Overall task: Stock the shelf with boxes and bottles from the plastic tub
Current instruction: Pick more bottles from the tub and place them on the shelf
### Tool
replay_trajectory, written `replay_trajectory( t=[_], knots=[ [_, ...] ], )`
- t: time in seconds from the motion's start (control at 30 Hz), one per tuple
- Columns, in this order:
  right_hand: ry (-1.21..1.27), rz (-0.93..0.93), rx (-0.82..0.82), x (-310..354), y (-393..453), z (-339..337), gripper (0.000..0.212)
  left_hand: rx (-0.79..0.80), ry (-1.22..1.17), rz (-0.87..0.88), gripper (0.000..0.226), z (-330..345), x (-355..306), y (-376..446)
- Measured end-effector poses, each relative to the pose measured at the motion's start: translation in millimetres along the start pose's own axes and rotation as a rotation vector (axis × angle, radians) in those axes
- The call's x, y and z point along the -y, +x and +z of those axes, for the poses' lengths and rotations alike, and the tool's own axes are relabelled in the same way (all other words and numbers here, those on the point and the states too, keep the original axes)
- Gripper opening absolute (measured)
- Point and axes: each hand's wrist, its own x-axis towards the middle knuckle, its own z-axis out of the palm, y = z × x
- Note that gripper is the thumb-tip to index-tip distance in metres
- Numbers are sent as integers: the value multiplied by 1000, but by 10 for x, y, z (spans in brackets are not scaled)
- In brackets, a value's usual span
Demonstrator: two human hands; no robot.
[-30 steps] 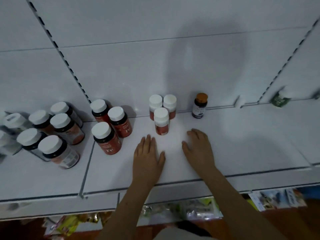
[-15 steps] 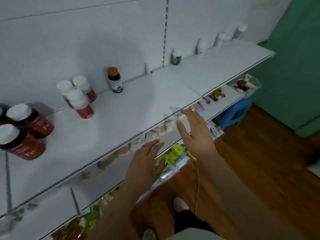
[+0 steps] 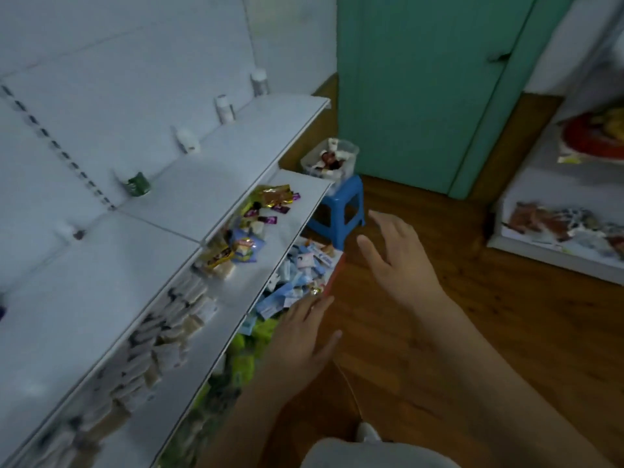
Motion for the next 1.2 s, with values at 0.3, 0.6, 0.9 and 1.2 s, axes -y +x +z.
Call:
replay_trajectory(
  t=[0.3, 0.6, 0.9, 1.2],
  knots=[
    [-106, 84, -27, -1123, 548, -600, 62, 103, 0, 57, 63, 480, -630, 1360],
    [-157, 109, 8, -1780, 1575, -498, 62, 108, -7, 116, 75, 668, -475, 2623],
    [-194, 145, 88, -2283, 3342, -181, 64, 118, -68, 106, 77, 579, 92, 4487],
    [-211, 163, 97, -2566, 5094, -89, 64, 55, -9, 135, 70, 48, 491, 6363]
  ],
)
